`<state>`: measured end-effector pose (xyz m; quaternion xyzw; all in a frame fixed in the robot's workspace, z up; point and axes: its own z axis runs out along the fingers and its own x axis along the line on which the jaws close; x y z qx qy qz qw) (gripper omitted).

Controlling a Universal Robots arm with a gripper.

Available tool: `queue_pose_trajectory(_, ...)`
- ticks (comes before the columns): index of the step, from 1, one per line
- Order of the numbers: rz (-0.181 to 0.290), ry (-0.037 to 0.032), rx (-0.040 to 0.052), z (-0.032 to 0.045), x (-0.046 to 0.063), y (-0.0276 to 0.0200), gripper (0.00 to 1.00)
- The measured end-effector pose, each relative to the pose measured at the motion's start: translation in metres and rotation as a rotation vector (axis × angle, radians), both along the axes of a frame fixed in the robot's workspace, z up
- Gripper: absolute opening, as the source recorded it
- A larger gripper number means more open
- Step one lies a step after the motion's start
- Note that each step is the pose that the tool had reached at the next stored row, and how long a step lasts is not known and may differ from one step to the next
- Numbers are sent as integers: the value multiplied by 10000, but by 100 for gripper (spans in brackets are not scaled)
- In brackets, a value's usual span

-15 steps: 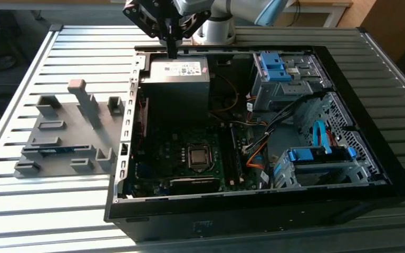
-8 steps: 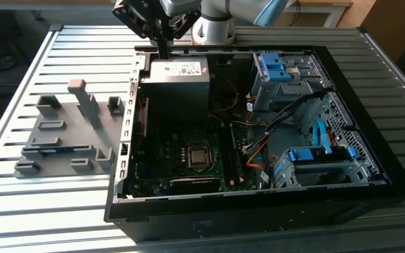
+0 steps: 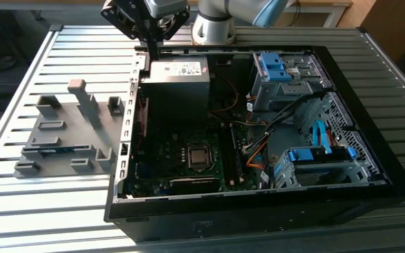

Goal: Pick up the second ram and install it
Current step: 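Reach for the second ram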

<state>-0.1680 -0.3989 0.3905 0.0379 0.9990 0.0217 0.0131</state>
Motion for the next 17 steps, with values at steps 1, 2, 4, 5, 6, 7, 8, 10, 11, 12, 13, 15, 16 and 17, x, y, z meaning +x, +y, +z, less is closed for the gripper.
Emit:
queue_pose_trajectory(1, 0, 0, 0, 0, 0, 0, 11)
queue_pose_trajectory(2, 0, 0, 0, 0, -1, 0, 11)
queue_pose_trajectory(4, -2, 0, 0, 0, -6, 0, 11)
queue_pose_trajectory(5, -1, 0, 0, 0, -10, 0, 11)
queue_pose_trajectory(6, 0, 0, 0, 0, -13, 0, 11)
queue_pose_trajectory(7, 0, -1, 1, 0, -17, 0, 11)
queue_pose_trajectory(8, 0, -1, 0, -1, -21, 0, 11)
queue_pose_trajectory(10, 0, 0, -1, 0, -34, 0, 11)
queue_pose_trajectory(11, 0, 0, 0, 0, -37, 0, 11)
queue_pose_trajectory(12, 0, 0, 0, 0, -40, 0, 11)
queue_pose_trajectory(13, 0, 0, 0, 0, -43, 0, 11)
queue_pose_trajectory(15, 0, 1, -1, 0, -49, 0, 11)
queue_pose_trajectory(16, 0, 0, 0, -1, -54, 0, 11)
queue_pose_trajectory(17, 0, 0, 0, -1, -57, 0, 11)
